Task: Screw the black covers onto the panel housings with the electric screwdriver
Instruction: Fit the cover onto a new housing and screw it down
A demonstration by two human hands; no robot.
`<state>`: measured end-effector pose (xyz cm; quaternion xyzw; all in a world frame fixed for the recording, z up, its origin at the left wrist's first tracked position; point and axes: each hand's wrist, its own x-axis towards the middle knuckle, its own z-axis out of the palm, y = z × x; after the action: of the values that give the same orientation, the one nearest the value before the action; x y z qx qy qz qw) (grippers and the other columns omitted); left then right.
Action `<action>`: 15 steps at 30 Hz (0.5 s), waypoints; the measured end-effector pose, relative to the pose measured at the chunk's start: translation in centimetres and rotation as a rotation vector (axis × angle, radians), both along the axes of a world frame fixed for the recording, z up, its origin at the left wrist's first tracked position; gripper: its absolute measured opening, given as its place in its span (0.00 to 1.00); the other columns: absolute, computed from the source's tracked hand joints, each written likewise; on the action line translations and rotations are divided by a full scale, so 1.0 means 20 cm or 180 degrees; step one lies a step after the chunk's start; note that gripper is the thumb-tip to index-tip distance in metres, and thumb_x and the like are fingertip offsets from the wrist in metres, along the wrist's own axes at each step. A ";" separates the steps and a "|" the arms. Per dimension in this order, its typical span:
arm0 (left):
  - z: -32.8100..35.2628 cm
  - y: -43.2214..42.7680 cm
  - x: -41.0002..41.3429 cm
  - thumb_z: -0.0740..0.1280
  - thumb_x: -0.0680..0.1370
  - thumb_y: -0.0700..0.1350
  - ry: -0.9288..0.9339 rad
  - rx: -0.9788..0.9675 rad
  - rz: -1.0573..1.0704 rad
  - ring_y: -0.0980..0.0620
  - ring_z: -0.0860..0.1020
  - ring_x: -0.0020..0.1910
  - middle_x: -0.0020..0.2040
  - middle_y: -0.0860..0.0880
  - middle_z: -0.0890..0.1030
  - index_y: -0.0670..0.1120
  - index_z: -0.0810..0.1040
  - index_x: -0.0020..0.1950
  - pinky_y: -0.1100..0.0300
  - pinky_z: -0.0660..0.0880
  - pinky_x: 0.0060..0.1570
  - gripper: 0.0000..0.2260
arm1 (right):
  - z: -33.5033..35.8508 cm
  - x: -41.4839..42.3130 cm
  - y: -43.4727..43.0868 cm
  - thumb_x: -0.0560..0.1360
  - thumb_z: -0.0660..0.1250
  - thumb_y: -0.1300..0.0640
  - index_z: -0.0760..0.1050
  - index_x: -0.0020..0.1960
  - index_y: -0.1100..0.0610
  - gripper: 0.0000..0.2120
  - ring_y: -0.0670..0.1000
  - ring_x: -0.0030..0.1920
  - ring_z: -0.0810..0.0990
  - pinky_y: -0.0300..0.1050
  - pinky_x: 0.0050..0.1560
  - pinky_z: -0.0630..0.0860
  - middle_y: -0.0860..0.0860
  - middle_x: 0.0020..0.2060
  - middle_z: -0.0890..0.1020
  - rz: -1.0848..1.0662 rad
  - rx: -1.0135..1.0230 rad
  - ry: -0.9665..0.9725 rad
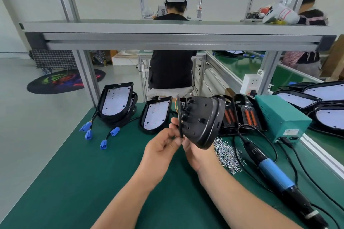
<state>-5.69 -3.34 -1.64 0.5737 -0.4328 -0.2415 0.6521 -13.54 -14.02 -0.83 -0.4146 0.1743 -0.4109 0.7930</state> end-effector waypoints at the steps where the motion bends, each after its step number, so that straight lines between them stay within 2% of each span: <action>1: 0.00 0.00 0.00 0.68 0.85 0.42 0.0054 0.0049 0.0086 0.62 0.75 0.34 0.38 0.59 0.81 0.56 0.83 0.52 0.70 0.72 0.37 0.10 | -0.01 0.02 -0.01 0.79 0.70 0.66 0.83 0.59 0.66 0.10 0.59 0.54 0.85 0.57 0.67 0.80 0.62 0.53 0.86 -0.0081 0.0091 -0.0007; 2: -0.01 0.00 0.00 0.67 0.85 0.43 0.0147 0.0113 0.0195 0.59 0.70 0.30 0.35 0.58 0.76 0.57 0.83 0.53 0.68 0.68 0.31 0.09 | -0.01 0.03 -0.01 0.80 0.68 0.67 0.85 0.57 0.65 0.09 0.58 0.53 0.86 0.55 0.66 0.81 0.61 0.52 0.87 -0.0139 0.0159 -0.0042; 4: -0.02 -0.02 0.01 0.66 0.85 0.44 0.0501 0.0187 0.0385 0.54 0.62 0.27 0.32 0.54 0.68 0.59 0.82 0.53 0.63 0.61 0.25 0.09 | -0.02 0.07 -0.01 0.80 0.66 0.69 0.88 0.49 0.57 0.13 0.54 0.49 0.85 0.48 0.58 0.83 0.56 0.47 0.88 -0.0168 0.0031 -0.0167; 6: -0.03 -0.03 0.02 0.65 0.84 0.44 0.0815 0.0196 0.0553 0.54 0.59 0.26 0.31 0.53 0.65 0.56 0.81 0.55 0.63 0.59 0.23 0.08 | 0.00 0.12 0.00 0.82 0.66 0.70 0.87 0.49 0.56 0.14 0.54 0.48 0.85 0.47 0.53 0.82 0.56 0.47 0.87 -0.0184 -0.0126 -0.0202; 8: -0.03 -0.03 0.03 0.64 0.83 0.43 0.0974 0.0260 0.0681 0.54 0.59 0.25 0.30 0.54 0.64 0.52 0.80 0.59 0.63 0.59 0.22 0.08 | 0.03 0.17 -0.02 0.83 0.68 0.64 0.85 0.48 0.55 0.09 0.53 0.44 0.83 0.46 0.46 0.80 0.56 0.44 0.85 -0.0196 -0.0172 -0.0118; 9: -0.03 -0.03 0.03 0.63 0.83 0.42 0.1028 0.0296 0.0708 0.55 0.59 0.25 0.29 0.54 0.64 0.51 0.80 0.60 0.63 0.58 0.22 0.09 | 0.04 0.19 -0.03 0.82 0.68 0.61 0.83 0.48 0.57 0.07 0.51 0.41 0.81 0.45 0.43 0.78 0.55 0.41 0.82 -0.0248 -0.0205 -0.0043; 11: -0.03 -0.02 0.03 0.62 0.83 0.42 0.1079 0.0366 0.0724 0.56 0.59 0.24 0.29 0.55 0.63 0.50 0.79 0.61 0.64 0.58 0.22 0.10 | 0.07 0.24 -0.05 0.84 0.65 0.63 0.78 0.51 0.65 0.06 0.49 0.37 0.76 0.44 0.39 0.73 0.55 0.38 0.77 -0.0525 -0.0366 0.0216; 13: -0.03 -0.02 0.03 0.61 0.83 0.42 0.1122 0.0415 0.0736 0.56 0.59 0.25 0.29 0.54 0.63 0.52 0.80 0.61 0.63 0.58 0.22 0.11 | 0.12 0.28 -0.08 0.86 0.61 0.66 0.75 0.49 0.66 0.08 0.49 0.36 0.73 0.46 0.40 0.72 0.55 0.37 0.75 -0.0726 -0.0487 0.0242; 14: -0.03 -0.01 0.04 0.61 0.83 0.42 0.1128 0.0423 0.0744 0.55 0.59 0.26 0.30 0.54 0.63 0.54 0.80 0.60 0.63 0.58 0.22 0.12 | 0.16 0.28 -0.09 0.87 0.60 0.65 0.77 0.47 0.63 0.12 0.50 0.36 0.76 0.47 0.43 0.77 0.53 0.36 0.77 -0.0676 -0.0412 0.0052; 15: -0.03 -0.01 0.04 0.61 0.83 0.41 0.1132 0.0425 0.0744 0.55 0.59 0.26 0.31 0.54 0.63 0.54 0.81 0.60 0.63 0.58 0.22 0.12 | 0.22 0.27 -0.09 0.88 0.58 0.63 0.82 0.46 0.57 0.17 0.52 0.38 0.82 0.50 0.53 0.83 0.50 0.38 0.82 -0.0531 -0.0298 -0.0203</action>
<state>-4.90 -3.60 -2.16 0.6102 -0.2245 -0.2898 0.7023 -8.23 -15.85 3.51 -0.4220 0.1635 -0.4962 0.7410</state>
